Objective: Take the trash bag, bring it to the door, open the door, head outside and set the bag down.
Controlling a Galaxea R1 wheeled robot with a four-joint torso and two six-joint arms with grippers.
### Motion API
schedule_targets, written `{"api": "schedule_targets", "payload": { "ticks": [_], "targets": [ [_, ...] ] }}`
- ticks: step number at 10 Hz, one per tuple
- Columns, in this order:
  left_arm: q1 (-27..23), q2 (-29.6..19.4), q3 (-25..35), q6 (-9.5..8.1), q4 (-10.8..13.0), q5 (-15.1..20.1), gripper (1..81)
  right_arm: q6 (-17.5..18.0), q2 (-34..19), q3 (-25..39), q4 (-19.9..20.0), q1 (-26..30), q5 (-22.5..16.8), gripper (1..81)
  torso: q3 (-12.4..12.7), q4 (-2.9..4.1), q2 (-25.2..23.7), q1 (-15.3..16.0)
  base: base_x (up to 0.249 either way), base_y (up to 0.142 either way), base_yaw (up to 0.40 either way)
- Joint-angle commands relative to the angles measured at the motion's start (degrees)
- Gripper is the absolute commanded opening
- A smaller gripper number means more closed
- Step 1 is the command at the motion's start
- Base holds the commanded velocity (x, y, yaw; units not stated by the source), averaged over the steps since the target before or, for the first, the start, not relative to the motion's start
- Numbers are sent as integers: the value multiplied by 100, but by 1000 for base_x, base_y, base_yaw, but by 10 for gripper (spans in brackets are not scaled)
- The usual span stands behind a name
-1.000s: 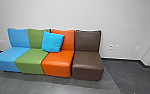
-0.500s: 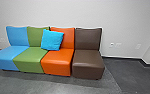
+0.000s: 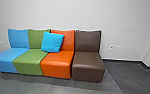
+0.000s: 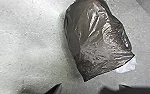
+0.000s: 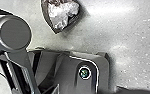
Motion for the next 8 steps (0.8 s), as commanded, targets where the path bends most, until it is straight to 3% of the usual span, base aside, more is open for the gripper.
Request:
{"api": "schedule_targets", "payload": {
  "ticks": [1, 3, 5, 8],
  "targets": [
    [-676, -109, -4, -25, -291, 496, 811, 56, -629, 561, 299, 907, -943, 811, 0, 0, -551, 356, 0, 0, 0],
    [-799, -91, -4, -34, -485, 496, 811, 56, -744, 675, 406, 1197, -1103, 811, 0, 0, -962, 609, 0, 0, 0],
    [-922, -13, -4, -42, -547, 505, 811, 56, -1015, 955, 441, 1426, -1138, 811, -546, 0, -1373, 865, 0, 0, 0],
    [-1211, 32, -4, -51, -661, 777, 811, 56, -1140, 1123, 476, 1645, -1243, 811, -894, 0, -1847, 1163, 0, 0, 0]
  ]
}}
